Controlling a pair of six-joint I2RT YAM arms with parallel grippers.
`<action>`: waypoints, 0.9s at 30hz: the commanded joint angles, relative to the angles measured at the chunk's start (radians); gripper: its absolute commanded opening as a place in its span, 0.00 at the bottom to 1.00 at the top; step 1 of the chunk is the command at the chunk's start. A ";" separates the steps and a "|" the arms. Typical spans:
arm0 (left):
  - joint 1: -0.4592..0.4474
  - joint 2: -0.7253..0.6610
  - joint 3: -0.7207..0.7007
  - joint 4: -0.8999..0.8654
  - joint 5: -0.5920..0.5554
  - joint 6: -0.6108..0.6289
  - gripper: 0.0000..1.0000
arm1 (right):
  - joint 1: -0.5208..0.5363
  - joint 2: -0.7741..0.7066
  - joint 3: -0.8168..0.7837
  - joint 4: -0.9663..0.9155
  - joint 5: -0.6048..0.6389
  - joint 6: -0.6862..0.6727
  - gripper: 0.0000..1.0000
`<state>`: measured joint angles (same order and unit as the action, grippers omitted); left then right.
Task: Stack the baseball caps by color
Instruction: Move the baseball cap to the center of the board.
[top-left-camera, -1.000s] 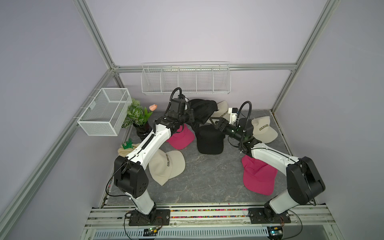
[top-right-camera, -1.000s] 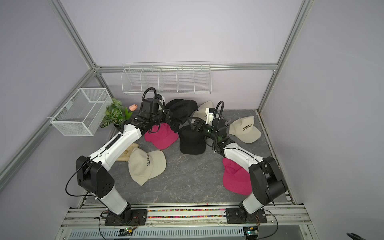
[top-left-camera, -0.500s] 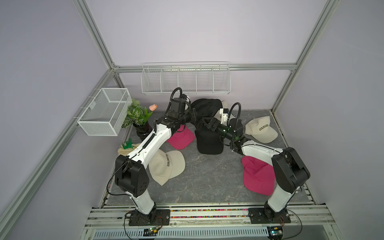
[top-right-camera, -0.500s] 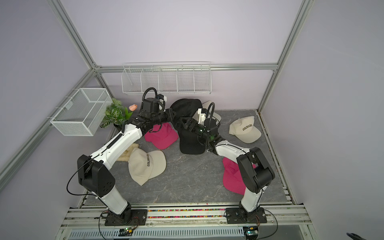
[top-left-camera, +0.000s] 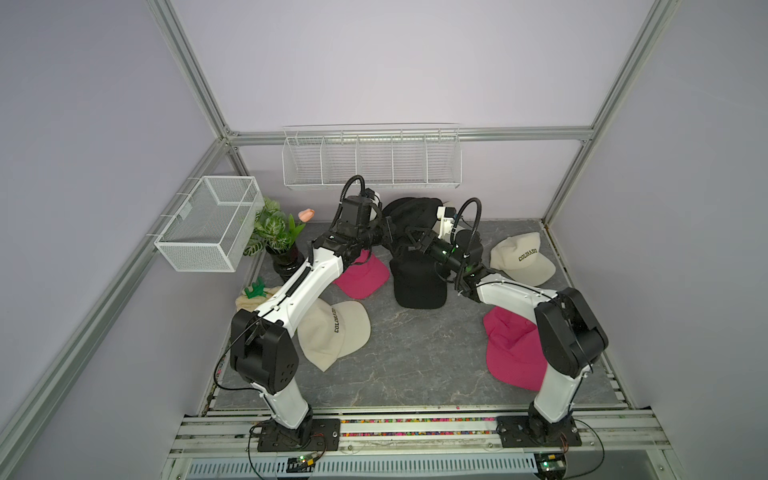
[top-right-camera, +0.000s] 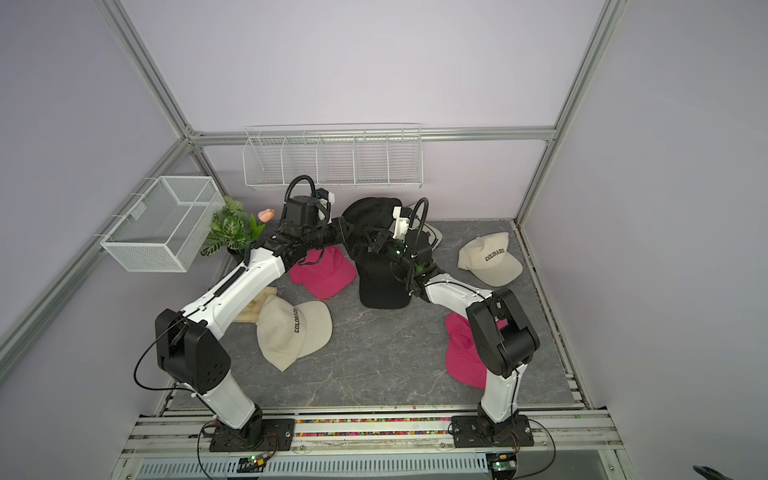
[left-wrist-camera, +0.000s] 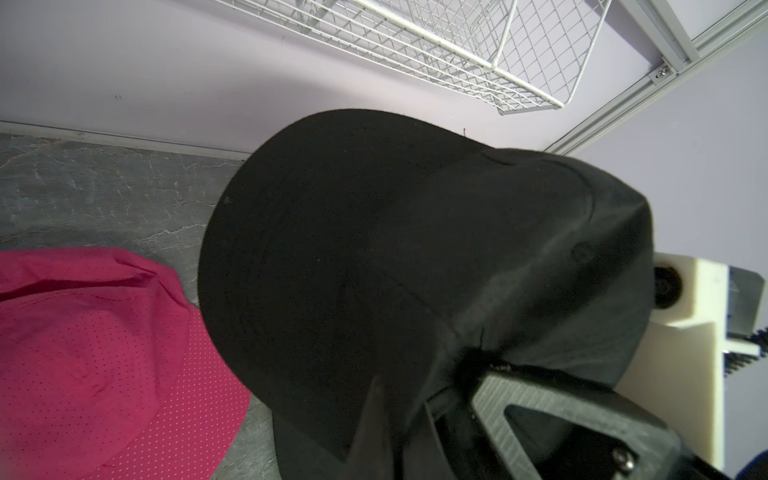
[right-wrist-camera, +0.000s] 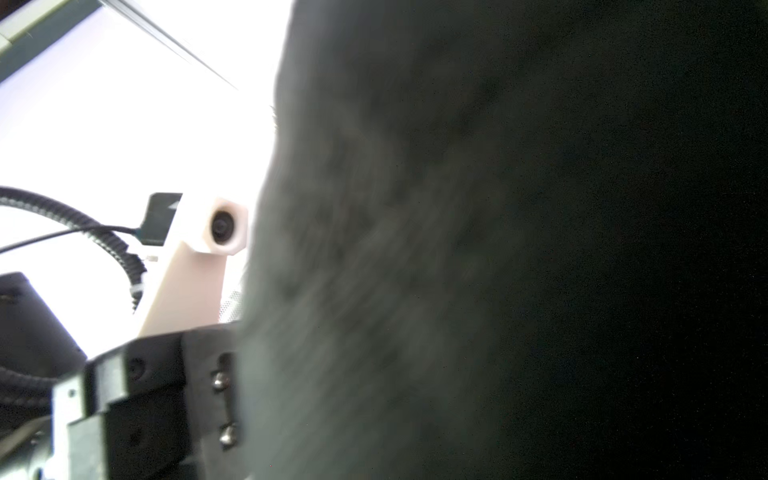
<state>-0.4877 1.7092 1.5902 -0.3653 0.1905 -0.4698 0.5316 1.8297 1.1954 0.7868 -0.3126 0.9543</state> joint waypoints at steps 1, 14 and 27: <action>0.024 -0.002 -0.032 0.025 -0.032 0.005 0.00 | -0.037 -0.060 0.019 0.069 -0.152 -0.075 0.06; 0.138 -0.072 -0.201 0.158 -0.004 -0.021 0.60 | -0.105 -0.266 0.096 -0.309 -0.583 -0.401 0.08; 0.170 -0.058 -0.360 0.437 0.315 -0.319 0.96 | -0.104 -0.261 0.168 -0.455 -0.735 -0.569 0.06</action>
<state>-0.3237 1.6409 1.2629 -0.0647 0.3573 -0.6640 0.4263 1.5570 1.3369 0.3210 -0.9482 0.4393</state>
